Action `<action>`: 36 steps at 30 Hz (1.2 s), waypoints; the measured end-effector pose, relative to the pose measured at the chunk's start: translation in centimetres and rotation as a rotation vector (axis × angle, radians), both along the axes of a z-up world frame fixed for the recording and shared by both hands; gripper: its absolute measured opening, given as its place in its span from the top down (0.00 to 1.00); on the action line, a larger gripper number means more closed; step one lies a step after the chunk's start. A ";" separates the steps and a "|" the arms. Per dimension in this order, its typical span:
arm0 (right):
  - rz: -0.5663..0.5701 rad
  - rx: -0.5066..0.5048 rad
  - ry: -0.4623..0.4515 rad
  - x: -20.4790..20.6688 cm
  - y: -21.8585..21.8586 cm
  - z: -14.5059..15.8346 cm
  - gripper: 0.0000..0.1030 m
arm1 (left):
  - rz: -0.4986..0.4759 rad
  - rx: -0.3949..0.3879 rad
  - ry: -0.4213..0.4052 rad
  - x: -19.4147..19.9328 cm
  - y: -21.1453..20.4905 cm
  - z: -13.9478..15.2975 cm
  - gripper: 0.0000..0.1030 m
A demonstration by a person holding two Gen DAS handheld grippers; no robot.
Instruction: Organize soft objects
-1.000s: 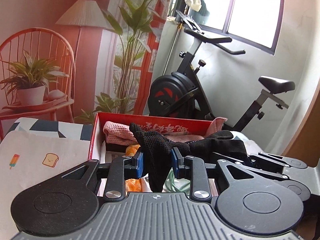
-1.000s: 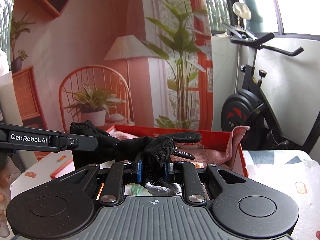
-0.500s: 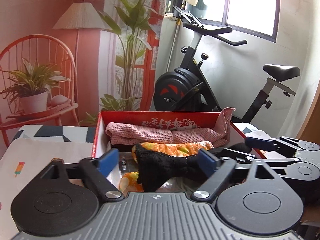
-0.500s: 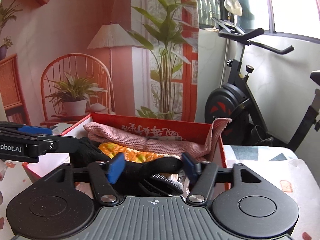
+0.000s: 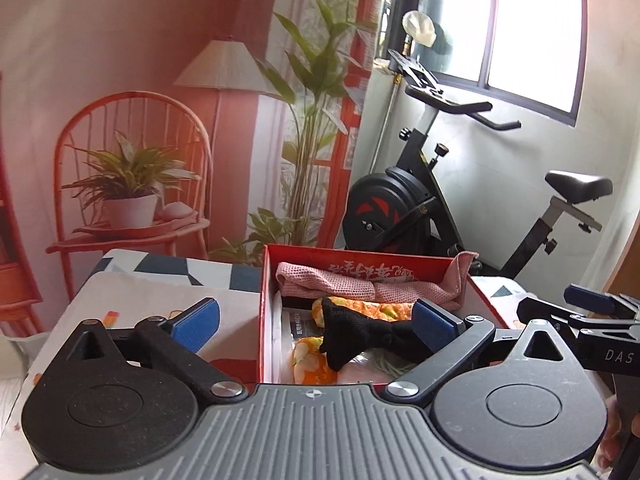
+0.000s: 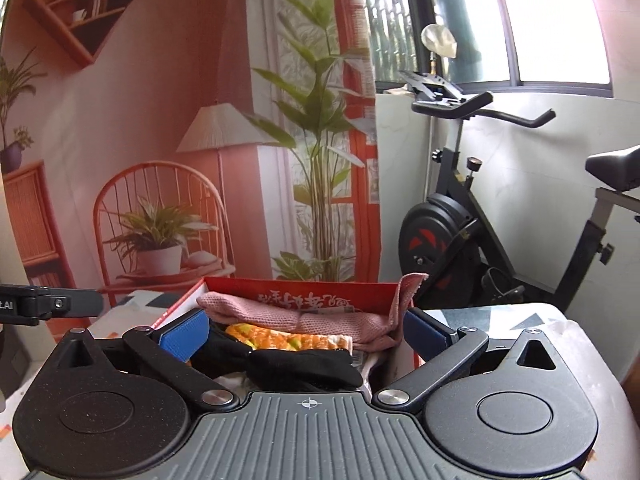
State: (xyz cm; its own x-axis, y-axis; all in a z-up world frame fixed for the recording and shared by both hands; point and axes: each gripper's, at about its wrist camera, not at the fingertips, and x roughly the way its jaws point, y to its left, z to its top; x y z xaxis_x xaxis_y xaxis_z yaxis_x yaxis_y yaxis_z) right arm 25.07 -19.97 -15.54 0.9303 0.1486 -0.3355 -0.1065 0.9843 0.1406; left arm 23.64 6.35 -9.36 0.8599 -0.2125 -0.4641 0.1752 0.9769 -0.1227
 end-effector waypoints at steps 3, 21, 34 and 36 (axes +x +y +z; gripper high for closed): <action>-0.029 0.007 -0.004 -1.8 0.2 1.6 0.00 | 0.002 -0.015 -0.028 -2.0 0.5 1.7 0.00; 0.007 0.033 -0.076 -16.6 2.9 12.1 0.00 | -0.021 0.097 -0.162 -16.2 0.6 10.4 0.00; -0.009 0.042 -0.101 -21.7 2.6 14.3 0.00 | -0.006 0.116 -0.194 -19.4 0.2 12.1 0.00; -0.017 0.050 -0.102 -21.8 2.2 14.4 0.00 | -0.004 0.126 -0.196 -19.5 0.0 12.1 0.00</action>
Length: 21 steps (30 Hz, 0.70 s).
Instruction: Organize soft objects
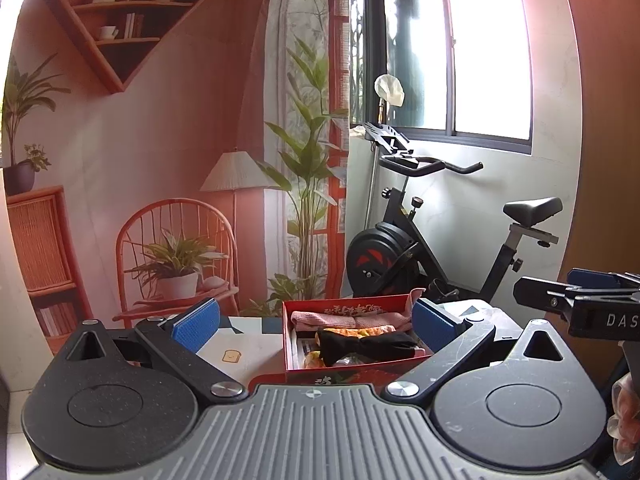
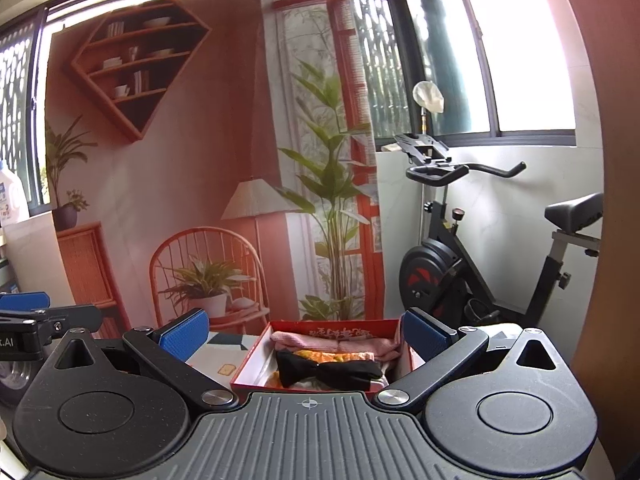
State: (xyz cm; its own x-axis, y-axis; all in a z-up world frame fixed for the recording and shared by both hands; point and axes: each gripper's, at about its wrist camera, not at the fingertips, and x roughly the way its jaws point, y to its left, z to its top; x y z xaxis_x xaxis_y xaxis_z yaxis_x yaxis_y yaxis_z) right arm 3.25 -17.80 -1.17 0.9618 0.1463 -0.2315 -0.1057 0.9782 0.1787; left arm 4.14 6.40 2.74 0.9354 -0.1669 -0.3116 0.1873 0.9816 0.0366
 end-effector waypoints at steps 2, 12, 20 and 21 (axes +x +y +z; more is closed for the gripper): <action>-0.008 -0.001 -0.003 -0.2 -0.1 0.1 0.00 | -0.001 0.001 0.000 0.0 -0.1 0.0 0.00; -0.031 -0.003 -0.009 -0.5 -0.6 0.3 0.00 | -0.012 -0.015 0.000 -0.2 0.4 -0.1 0.00; -0.037 -0.003 -0.002 -0.5 -0.4 0.2 0.00 | -0.003 -0.020 0.007 -0.3 0.5 -0.1 0.00; -0.039 -0.003 -0.001 -0.4 -0.4 0.2 0.00 | -0.004 -0.021 0.007 -0.3 0.4 -0.1 0.00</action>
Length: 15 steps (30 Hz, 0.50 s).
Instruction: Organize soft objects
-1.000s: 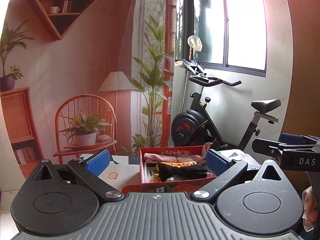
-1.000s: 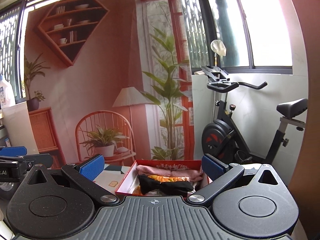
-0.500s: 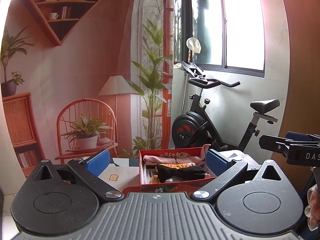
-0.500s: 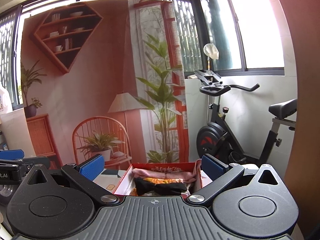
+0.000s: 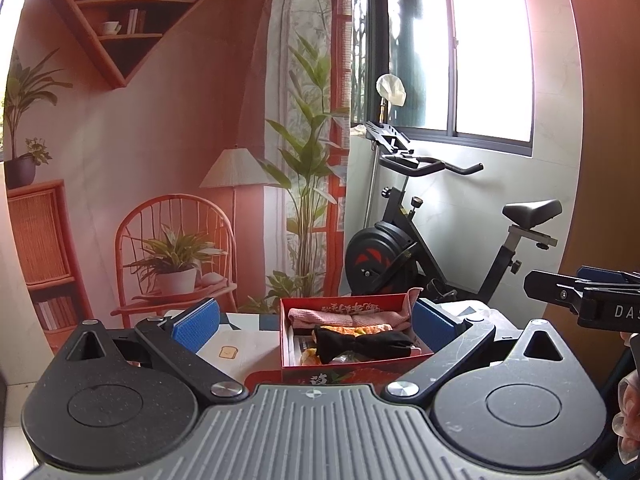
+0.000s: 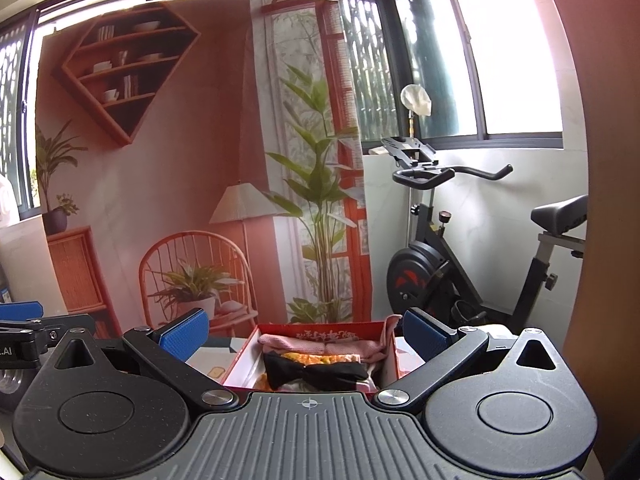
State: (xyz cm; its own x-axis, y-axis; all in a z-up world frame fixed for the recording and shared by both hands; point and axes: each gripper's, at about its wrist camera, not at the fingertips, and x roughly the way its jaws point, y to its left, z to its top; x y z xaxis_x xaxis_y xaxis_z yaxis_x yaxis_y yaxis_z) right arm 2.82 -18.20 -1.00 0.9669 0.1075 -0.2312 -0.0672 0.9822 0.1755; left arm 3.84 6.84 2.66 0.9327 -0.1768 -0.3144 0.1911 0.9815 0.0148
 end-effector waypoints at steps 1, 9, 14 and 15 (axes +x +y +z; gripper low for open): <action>-0.002 0.000 0.000 0.0 0.2 0.0 0.00 | -0.001 -0.002 0.001 0.0 0.0 0.0 0.00; -0.005 0.000 0.005 0.0 0.1 -0.1 0.00 | -0.002 -0.002 0.002 0.0 -0.1 0.1 0.00; -0.004 -0.001 0.005 0.0 0.1 -0.1 0.00 | 0.000 -0.004 0.003 -0.1 -0.1 0.1 0.00; -0.004 -0.001 0.006 -0.1 0.1 -0.1 0.00 | 0.002 -0.004 0.003 -0.1 -0.1 0.1 0.00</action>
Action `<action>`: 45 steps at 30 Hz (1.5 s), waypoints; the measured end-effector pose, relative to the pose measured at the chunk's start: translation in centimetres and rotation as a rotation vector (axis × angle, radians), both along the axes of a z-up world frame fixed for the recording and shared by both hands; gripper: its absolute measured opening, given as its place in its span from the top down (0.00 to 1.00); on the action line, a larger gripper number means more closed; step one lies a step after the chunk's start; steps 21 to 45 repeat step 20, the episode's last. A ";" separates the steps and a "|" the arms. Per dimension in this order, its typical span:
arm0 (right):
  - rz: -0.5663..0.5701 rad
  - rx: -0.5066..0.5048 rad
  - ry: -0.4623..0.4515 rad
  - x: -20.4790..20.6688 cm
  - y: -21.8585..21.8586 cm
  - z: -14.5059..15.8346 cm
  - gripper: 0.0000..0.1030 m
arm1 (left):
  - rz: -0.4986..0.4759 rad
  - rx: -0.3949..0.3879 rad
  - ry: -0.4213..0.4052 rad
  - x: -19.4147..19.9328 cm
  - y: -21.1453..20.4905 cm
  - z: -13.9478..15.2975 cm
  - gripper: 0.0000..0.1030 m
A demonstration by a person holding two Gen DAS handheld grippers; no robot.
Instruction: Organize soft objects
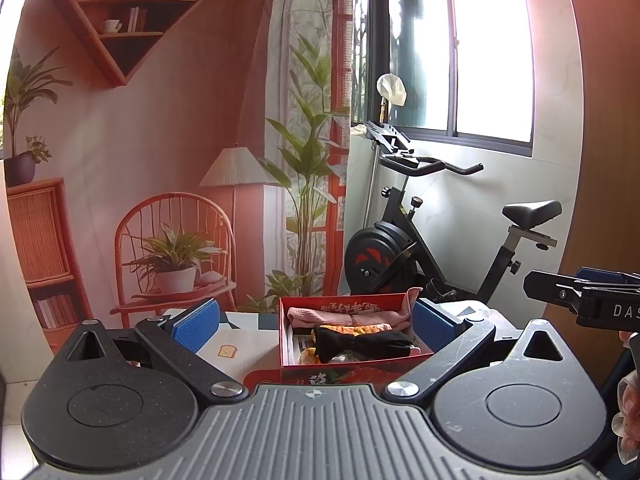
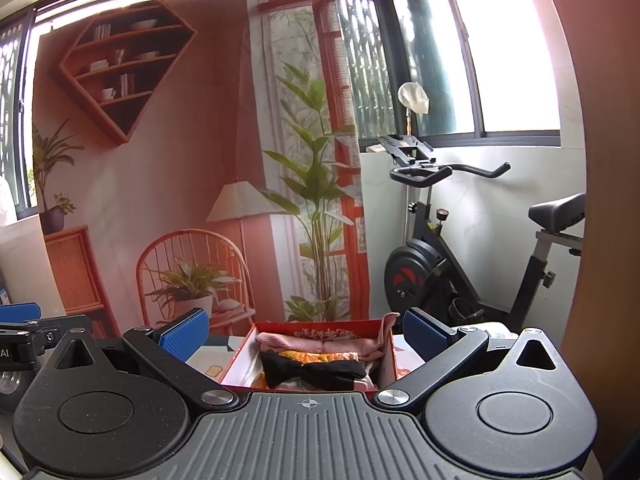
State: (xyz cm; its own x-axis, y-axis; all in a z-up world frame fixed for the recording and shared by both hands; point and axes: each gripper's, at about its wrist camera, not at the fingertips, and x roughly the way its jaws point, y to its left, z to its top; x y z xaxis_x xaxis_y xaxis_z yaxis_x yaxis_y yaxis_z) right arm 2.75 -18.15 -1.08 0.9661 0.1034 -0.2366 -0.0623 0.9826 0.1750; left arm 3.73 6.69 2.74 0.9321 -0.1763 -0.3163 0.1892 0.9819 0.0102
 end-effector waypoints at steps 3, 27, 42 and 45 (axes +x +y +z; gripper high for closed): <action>-0.003 -0.001 0.001 0.0 0.0 0.0 0.00 | 0.003 0.000 -0.002 0.0 0.0 0.0 0.00; -0.004 -0.002 0.005 0.1 0.0 -0.3 0.00 | 0.014 0.000 -0.010 -0.2 -0.1 -0.1 0.00; -0.004 -0.002 0.005 0.1 0.0 -0.3 0.00 | 0.014 0.000 -0.010 -0.2 -0.1 -0.1 0.00; -0.004 -0.002 0.005 0.1 0.0 -0.3 0.00 | 0.014 0.000 -0.010 -0.2 -0.1 -0.1 0.00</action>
